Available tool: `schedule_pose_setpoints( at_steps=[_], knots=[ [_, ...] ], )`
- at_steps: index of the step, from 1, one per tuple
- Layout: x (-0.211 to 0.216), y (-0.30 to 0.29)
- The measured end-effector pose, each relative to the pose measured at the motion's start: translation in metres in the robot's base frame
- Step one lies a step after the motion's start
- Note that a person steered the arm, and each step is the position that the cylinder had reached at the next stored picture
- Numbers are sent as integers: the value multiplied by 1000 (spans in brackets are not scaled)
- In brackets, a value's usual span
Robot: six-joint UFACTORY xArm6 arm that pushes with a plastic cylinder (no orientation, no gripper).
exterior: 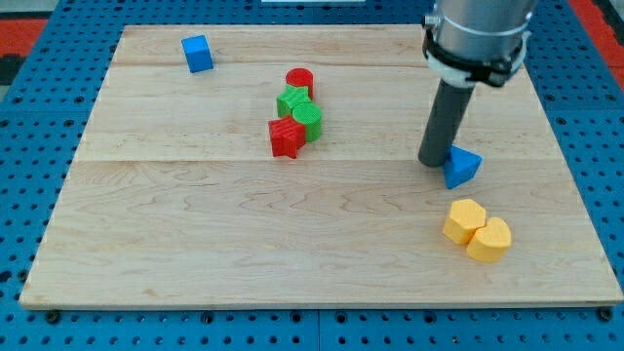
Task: Slightly move the blue triangle to the top right of the yellow hexagon
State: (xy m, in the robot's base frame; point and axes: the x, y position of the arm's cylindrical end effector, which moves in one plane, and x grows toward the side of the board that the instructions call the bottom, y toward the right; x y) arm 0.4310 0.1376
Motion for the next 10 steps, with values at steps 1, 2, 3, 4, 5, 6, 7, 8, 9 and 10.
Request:
schedule_pose_setpoints(
  at_steps=[1, 2, 3, 4, 5, 6, 7, 8, 9, 10],
  knots=[
    [-2, 37],
    [45, 47],
    [49, 60],
    [-3, 59],
    [24, 13],
    [37, 17],
    [32, 24],
    [-24, 25],
    [-79, 26],
    [-115, 3]
  ],
)
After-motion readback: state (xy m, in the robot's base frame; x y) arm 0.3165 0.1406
